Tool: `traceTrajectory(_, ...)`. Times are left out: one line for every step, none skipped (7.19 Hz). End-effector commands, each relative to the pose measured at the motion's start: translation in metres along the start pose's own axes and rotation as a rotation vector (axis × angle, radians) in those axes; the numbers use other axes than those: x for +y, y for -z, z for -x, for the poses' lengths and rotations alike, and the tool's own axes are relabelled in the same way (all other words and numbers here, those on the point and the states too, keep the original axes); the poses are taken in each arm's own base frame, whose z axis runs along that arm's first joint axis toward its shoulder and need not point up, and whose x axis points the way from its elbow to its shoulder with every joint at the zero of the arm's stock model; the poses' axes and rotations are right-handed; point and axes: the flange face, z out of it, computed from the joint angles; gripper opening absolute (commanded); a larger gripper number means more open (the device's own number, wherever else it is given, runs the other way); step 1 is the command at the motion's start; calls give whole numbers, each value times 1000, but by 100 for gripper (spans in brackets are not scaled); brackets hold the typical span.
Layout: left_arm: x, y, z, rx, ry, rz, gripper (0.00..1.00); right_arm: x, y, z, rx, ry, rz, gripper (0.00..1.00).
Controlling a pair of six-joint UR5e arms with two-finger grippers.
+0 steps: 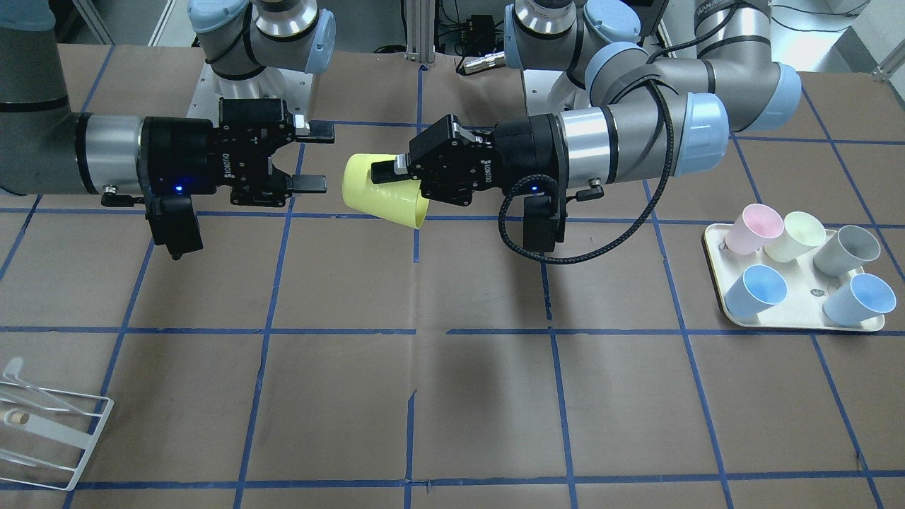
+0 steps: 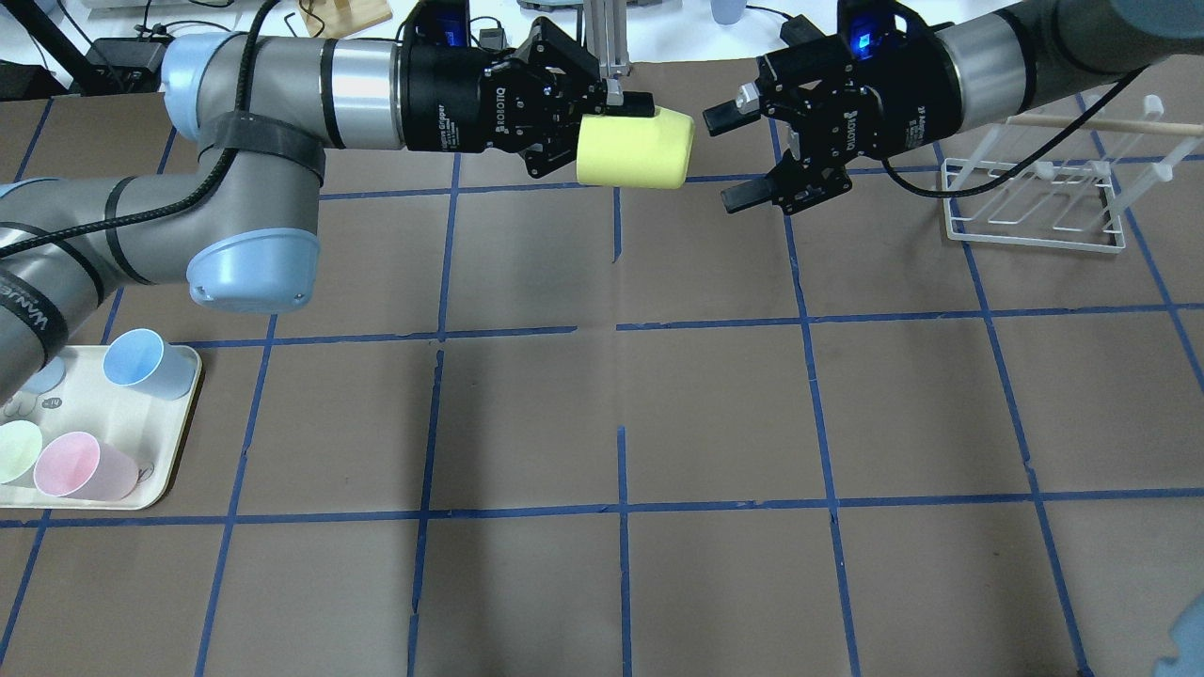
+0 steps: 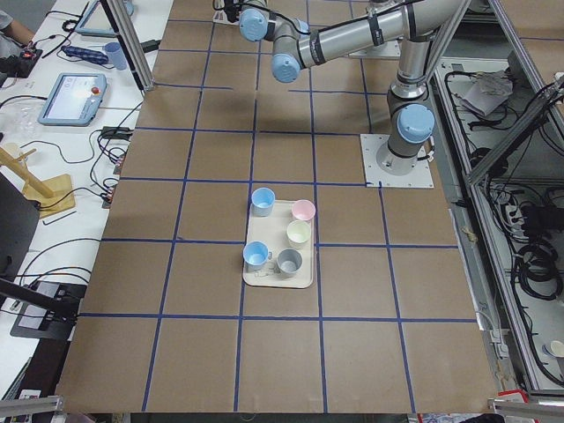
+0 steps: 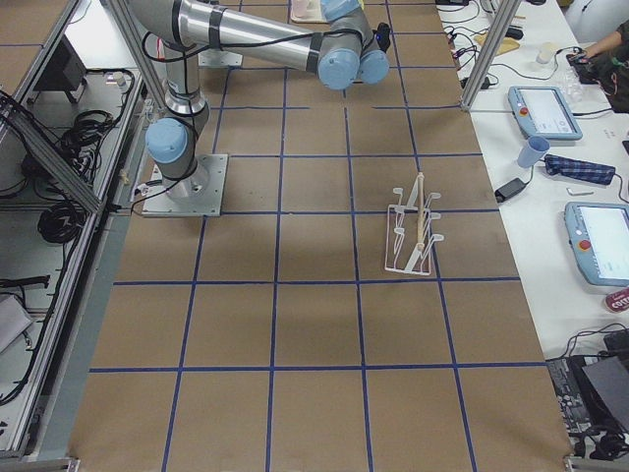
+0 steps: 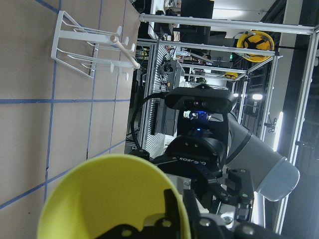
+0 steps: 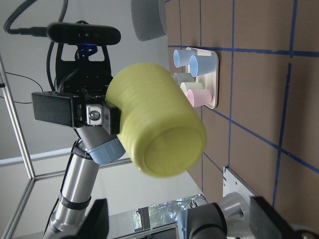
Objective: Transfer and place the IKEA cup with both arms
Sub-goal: 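Close the left gripper on the cup rim and open the right gripper, then carry the yellow cup with the left gripper toward the tray while the right arm withdraws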
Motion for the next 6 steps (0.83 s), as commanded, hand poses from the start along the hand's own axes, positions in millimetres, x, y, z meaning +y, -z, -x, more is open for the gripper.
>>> traceTrajectory(-3, 26, -8, -167, -39, -122, 0, 13, 38, -8, 63, -42, 27, 100)
traceTrajectory(1, 31, -12, -255, -62, -171, 0, 15, 47, -8, 99, -96, 30, 100)
traceTrajectory(4, 35, -13, -356, -91, -219, 0, 13, 50, 5, 151, -109, 4, 100)
traceTrajectory(9, 39, -14, -425, -129, -241, 0, 19, 59, 20, 265, -173, -9, 100)
traceTrajectory(16, 44, -8, -488, -179, -230, 0, 23, 67, 33, 408, -232, -59, 100)
traceTrajectory(23, 53, -6, -618, -257, -187, 0, 35, 70, 47, 531, -275, -103, 100)
